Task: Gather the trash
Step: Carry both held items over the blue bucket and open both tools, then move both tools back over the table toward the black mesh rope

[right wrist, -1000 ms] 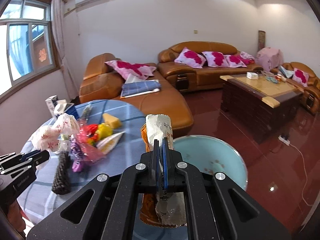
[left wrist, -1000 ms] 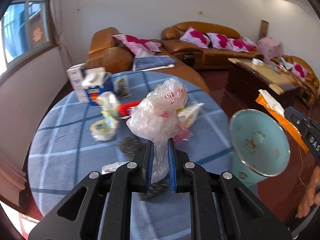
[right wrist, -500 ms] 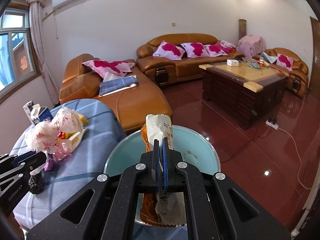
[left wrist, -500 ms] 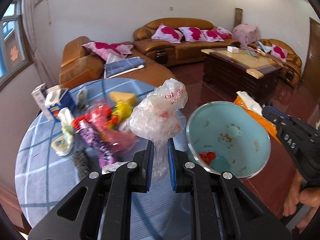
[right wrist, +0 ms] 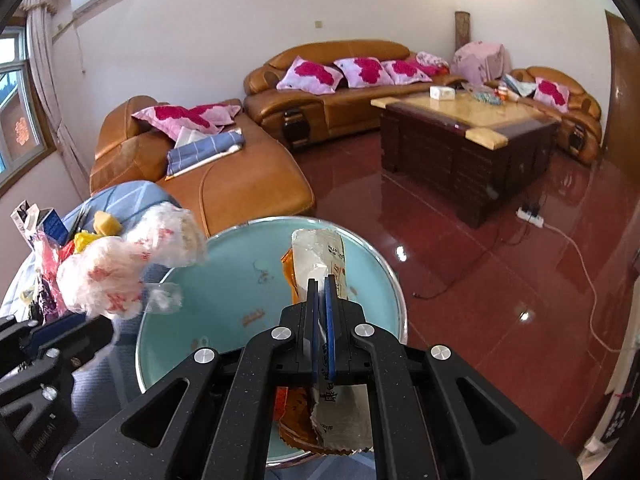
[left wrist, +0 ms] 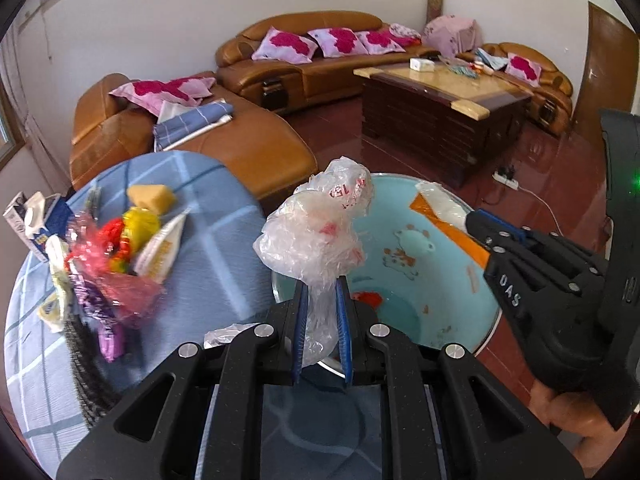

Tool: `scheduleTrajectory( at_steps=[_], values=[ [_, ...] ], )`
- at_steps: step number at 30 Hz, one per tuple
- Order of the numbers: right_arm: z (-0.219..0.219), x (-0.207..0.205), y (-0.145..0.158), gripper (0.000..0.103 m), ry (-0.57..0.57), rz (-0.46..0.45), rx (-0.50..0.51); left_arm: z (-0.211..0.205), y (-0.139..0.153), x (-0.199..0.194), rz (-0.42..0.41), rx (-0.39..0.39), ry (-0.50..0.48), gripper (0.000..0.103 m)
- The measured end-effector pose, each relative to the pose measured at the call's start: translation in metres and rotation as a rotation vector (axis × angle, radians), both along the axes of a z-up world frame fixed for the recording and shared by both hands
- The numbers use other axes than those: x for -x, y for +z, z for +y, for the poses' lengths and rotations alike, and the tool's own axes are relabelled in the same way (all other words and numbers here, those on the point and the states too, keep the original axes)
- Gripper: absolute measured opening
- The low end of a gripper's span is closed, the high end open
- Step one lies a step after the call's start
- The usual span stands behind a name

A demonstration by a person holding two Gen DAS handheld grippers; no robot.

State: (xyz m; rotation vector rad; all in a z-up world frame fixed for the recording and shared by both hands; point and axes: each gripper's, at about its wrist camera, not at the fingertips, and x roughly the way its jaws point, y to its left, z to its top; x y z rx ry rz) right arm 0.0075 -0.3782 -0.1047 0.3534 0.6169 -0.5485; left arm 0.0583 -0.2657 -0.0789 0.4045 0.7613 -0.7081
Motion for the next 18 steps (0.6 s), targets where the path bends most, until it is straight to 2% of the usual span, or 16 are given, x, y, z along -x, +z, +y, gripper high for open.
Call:
scheduleTrajectory(
  at_steps=[8,9,11,15,16,18],
  values=[
    [-0.009,-0.005,-0.013,0.006,-0.003,0.031,-0.04,-0.01,-0.016,-0.007,0.041,-0.035,0.003,0.018],
    [-0.011,-0.004,-0.014,0.013,-0.008,0.028,-0.051,-0.01,-0.017,-0.008,0.043,-0.038,0.008,0.021],
    [-0.014,-0.002,-0.013,0.029,-0.016,0.012,-0.075,-0.011,-0.018,-0.008,0.035,-0.043,0.017,0.035],
    [-0.019,0.005,-0.008,0.03,-0.045,-0.02,-0.079,-0.009,-0.014,-0.006,0.015,-0.043,0.033,0.047],
    [-0.019,0.006,-0.007,0.03,-0.049,-0.025,-0.081,-0.007,-0.012,-0.007,0.004,-0.043,0.047,0.054],
    [-0.018,0.008,-0.005,0.035,-0.055,-0.035,-0.076,-0.004,-0.009,-0.006,-0.016,-0.047,0.065,0.056]
  ],
)
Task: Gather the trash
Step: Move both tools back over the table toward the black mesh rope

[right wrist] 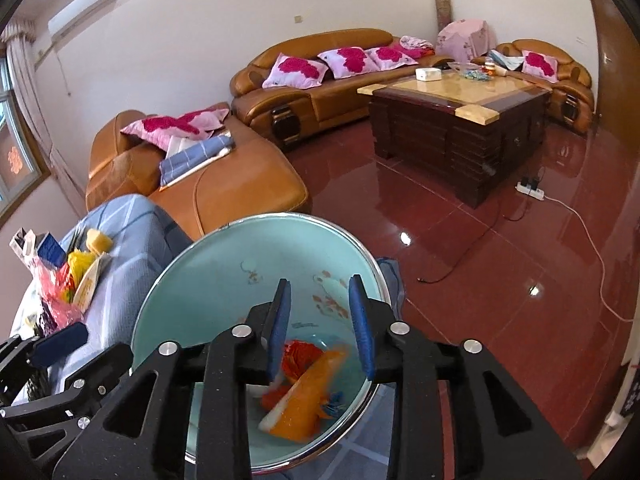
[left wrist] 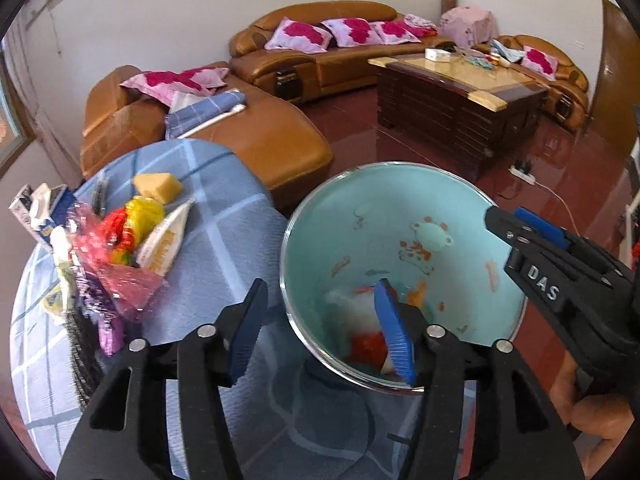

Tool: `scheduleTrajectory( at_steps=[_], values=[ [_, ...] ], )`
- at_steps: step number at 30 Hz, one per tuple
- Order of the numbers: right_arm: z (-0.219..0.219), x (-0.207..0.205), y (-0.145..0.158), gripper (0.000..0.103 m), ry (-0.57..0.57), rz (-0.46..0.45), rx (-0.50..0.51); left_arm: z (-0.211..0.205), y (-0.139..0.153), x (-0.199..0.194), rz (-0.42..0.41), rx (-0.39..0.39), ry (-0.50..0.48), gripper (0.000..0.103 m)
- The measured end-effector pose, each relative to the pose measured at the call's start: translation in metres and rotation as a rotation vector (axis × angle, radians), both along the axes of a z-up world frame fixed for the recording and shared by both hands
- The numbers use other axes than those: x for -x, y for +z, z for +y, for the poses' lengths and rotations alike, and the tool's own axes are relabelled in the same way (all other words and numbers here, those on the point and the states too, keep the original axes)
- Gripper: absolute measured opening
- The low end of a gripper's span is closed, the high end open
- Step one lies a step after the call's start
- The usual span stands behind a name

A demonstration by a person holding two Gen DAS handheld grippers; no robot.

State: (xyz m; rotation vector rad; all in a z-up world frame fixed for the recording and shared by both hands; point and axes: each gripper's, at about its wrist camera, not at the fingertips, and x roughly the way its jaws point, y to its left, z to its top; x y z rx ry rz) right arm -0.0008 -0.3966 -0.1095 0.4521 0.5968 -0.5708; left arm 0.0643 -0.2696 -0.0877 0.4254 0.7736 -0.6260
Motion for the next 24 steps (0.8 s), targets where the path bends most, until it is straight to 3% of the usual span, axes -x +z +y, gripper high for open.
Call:
scheduleTrajectory(
  at_steps=[7,12,15,24],
  values=[
    [0.01,0.0,0.006,0.044,0.015,-0.002,0.035,0.014,0.006,-0.003,-0.02,-0.002,0.047,0.064],
    [0.021,0.004,0.011,0.061,-0.041,-0.019,0.093,0.03,0.012,-0.007,-0.031,0.014,0.071,0.067],
    [0.025,0.009,0.012,0.063,-0.078,-0.026,0.127,0.04,0.015,-0.009,-0.043,0.018,0.09,0.071],
    [0.041,0.002,0.019,0.063,-0.024,0.015,0.165,0.069,0.018,-0.02,-0.036,0.034,0.147,0.073]
  ],
)
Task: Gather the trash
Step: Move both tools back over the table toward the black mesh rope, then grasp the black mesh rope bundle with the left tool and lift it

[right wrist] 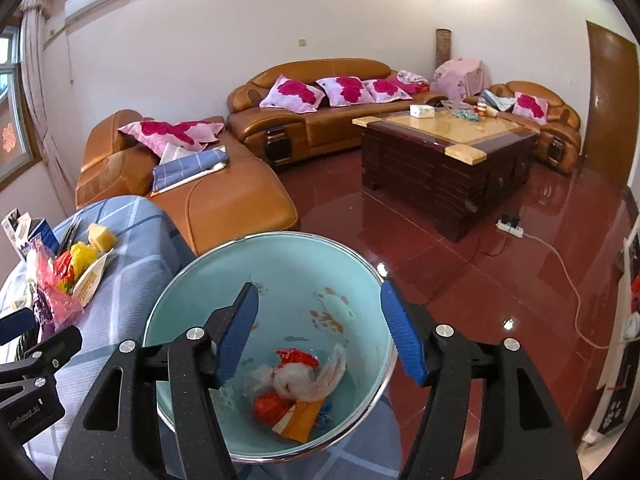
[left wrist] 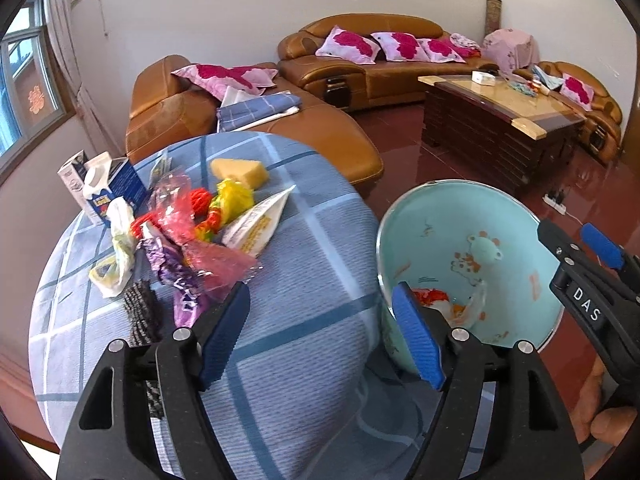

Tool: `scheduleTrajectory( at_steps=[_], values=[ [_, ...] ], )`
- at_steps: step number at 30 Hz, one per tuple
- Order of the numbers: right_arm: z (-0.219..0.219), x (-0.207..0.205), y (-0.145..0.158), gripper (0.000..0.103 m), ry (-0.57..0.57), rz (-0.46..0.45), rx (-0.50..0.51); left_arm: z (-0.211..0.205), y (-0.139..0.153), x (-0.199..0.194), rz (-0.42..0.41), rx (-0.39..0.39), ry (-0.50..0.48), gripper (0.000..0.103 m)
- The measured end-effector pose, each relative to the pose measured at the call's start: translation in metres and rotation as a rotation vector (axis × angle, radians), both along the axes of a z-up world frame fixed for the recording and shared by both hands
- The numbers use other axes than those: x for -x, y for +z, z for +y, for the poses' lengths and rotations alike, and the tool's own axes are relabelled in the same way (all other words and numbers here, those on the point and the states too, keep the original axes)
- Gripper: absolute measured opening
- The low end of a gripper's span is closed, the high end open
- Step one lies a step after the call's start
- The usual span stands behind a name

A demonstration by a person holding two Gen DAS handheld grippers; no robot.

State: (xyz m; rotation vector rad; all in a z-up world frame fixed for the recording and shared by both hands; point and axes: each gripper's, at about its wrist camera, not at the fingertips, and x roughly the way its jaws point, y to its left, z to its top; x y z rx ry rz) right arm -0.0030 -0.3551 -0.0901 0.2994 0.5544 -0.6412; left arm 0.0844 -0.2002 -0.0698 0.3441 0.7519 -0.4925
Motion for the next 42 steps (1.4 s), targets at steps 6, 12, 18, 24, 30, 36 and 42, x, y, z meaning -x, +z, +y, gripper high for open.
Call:
scheduleTrajectory(
  at_steps=[6,12,18,24,30,36,42],
  values=[
    [0.015,-0.006,0.008,0.063,0.018,0.012,0.026,0.018,0.004,-0.006,0.007,0.023,0.033,0.074],
    [0.031,-0.014,0.017,0.063,0.051,0.011,0.048,0.037,0.004,-0.014,0.014,0.032,0.064,0.074],
    [0.048,-0.025,0.019,0.063,0.081,0.019,0.06,0.06,0.002,-0.022,0.021,0.043,0.102,0.074],
    [0.069,-0.037,0.019,0.063,0.129,0.029,0.066,0.091,-0.005,-0.034,0.048,0.053,0.171,0.074],
    [0.097,-0.052,0.019,0.063,0.202,0.039,0.083,0.117,-0.012,-0.047,0.073,0.055,0.235,0.074],
    [0.116,-0.064,0.021,0.063,0.254,0.042,0.086,0.131,-0.017,-0.058,0.087,0.06,0.27,0.074],
    [0.127,-0.07,0.023,0.063,0.28,0.048,0.096,0.151,-0.03,-0.072,0.146,0.091,0.323,0.074]
  ],
)
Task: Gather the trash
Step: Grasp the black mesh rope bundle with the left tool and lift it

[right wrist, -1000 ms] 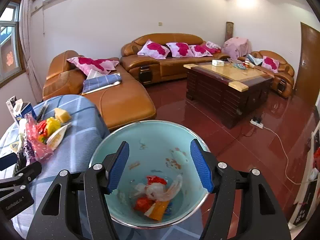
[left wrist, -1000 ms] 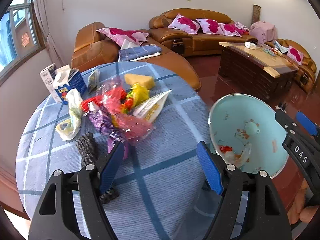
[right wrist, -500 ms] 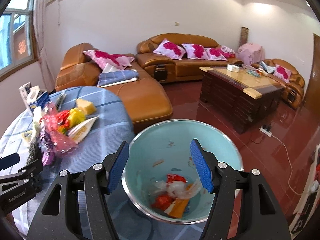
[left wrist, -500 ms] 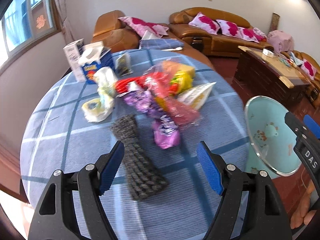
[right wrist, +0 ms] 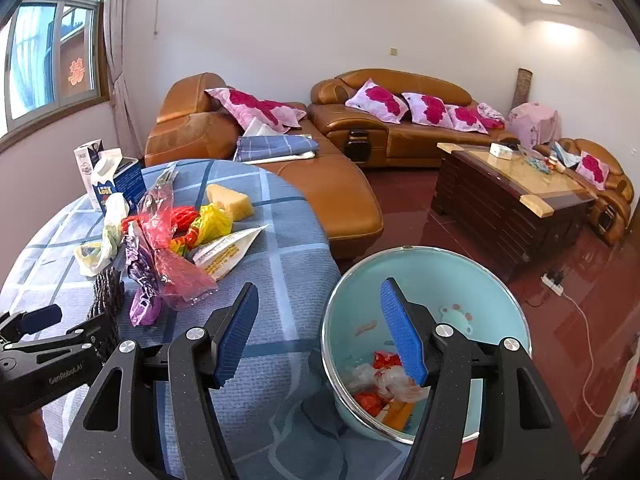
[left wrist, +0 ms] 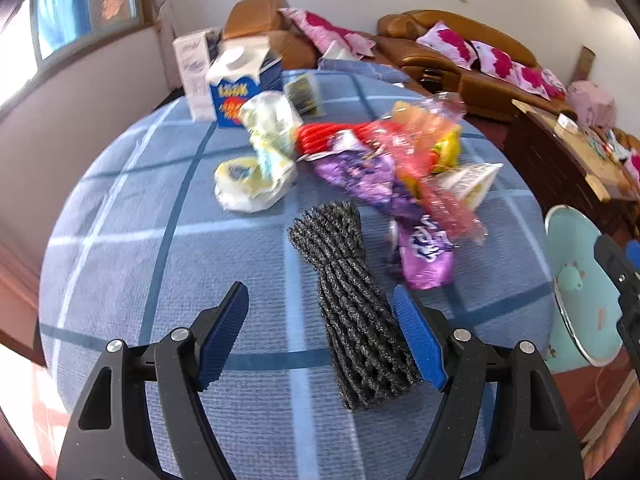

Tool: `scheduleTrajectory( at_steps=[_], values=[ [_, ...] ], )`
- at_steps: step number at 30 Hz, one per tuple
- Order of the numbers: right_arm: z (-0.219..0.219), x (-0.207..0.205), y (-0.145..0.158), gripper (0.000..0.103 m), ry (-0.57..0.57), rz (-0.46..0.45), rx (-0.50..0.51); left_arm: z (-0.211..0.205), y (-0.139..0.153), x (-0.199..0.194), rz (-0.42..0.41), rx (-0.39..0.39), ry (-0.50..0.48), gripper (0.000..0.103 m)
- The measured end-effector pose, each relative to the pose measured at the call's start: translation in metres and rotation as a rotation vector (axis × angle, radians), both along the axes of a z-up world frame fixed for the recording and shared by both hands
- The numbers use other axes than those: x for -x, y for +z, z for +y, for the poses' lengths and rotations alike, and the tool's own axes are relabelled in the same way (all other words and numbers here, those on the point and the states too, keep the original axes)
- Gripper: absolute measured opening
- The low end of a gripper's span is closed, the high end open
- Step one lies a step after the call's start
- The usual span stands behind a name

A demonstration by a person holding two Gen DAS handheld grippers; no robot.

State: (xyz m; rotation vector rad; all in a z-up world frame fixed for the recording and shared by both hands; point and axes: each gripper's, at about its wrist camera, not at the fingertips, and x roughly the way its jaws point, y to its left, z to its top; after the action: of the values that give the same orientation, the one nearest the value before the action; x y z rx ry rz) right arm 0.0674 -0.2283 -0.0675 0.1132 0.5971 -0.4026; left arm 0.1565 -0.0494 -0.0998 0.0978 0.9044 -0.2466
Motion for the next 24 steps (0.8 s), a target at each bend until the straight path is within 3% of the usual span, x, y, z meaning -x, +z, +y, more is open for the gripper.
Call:
scheduleTrajectory(
  at_steps=[7,13,16,17,24],
  values=[
    [0.008,-0.012,-0.004,0.063,0.029,0.02,-0.025,0.005,-0.006,-0.012,0.027,0.027,0.018,0.072],
    [0.023,-0.022,-0.002,0.063,0.072,0.024,-0.014,-0.001,-0.017,-0.014,0.073,0.045,-0.023,0.057],
    [0.029,-0.027,-0.002,0.062,0.088,0.026,-0.021,-0.001,-0.018,-0.013,0.068,0.054,-0.046,0.045],
    [0.03,-0.028,-0.002,0.062,0.092,0.027,-0.024,0.0,-0.019,-0.014,0.072,0.064,-0.056,0.037],
    [0.042,-0.038,-0.002,0.056,0.136,0.043,-0.04,0.009,-0.015,-0.015,0.063,0.102,-0.075,0.024]
  ],
)
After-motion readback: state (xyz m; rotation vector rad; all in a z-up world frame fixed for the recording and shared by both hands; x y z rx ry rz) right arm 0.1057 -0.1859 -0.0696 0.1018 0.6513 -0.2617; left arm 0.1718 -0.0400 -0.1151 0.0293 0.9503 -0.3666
